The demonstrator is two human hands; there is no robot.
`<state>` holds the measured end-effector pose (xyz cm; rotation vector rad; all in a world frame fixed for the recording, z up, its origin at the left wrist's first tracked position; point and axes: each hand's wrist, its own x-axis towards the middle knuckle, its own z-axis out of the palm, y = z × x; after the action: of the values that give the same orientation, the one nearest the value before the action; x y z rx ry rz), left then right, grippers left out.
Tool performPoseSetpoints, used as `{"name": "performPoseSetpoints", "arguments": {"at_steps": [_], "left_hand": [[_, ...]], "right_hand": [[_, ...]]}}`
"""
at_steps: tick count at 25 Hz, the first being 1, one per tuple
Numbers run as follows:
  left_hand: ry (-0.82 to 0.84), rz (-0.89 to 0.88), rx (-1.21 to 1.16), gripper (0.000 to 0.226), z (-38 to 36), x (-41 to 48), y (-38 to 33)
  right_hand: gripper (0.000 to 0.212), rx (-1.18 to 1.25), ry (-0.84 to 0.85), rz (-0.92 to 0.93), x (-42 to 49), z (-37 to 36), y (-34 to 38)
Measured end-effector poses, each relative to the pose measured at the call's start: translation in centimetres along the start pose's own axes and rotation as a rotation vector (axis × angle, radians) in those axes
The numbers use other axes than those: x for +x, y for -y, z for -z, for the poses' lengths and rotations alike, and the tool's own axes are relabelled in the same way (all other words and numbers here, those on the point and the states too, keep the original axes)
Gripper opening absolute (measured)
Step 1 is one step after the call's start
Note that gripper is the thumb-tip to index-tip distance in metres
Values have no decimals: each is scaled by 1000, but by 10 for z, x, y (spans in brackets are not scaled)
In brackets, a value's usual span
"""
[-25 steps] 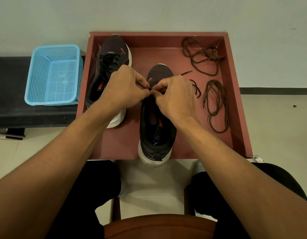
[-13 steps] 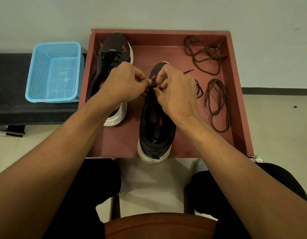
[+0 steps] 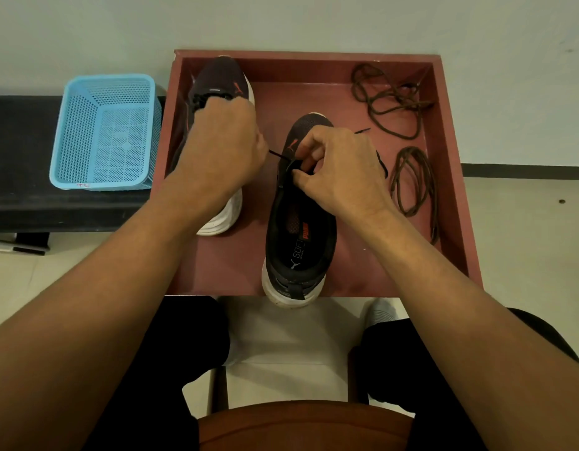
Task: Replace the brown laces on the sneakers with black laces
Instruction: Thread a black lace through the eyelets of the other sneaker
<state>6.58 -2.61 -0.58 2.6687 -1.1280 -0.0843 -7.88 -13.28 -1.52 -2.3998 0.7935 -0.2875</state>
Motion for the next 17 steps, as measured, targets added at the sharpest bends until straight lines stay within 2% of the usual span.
{"name": "performPoseSetpoints", "arguments": {"at_steps": [3,6,7,13,17], "left_hand": [[-41,-114,112,19,4,-1,-3],[109,-320,39,24,4,-4,-11],[156,-334,21,24,3,-4,-10],[92,-220,-27,5,8,-5,-8],[-38,-124,207,14,8,0,-1]], "right_hand": [[30,17,53,4,2,5,-3],[33,57,74,5,4,6,-5],[34,64,75,5,5,6,-6],[35,54,133,34,8,12,-10],[38,44,144,22,10,18,-17]]}}
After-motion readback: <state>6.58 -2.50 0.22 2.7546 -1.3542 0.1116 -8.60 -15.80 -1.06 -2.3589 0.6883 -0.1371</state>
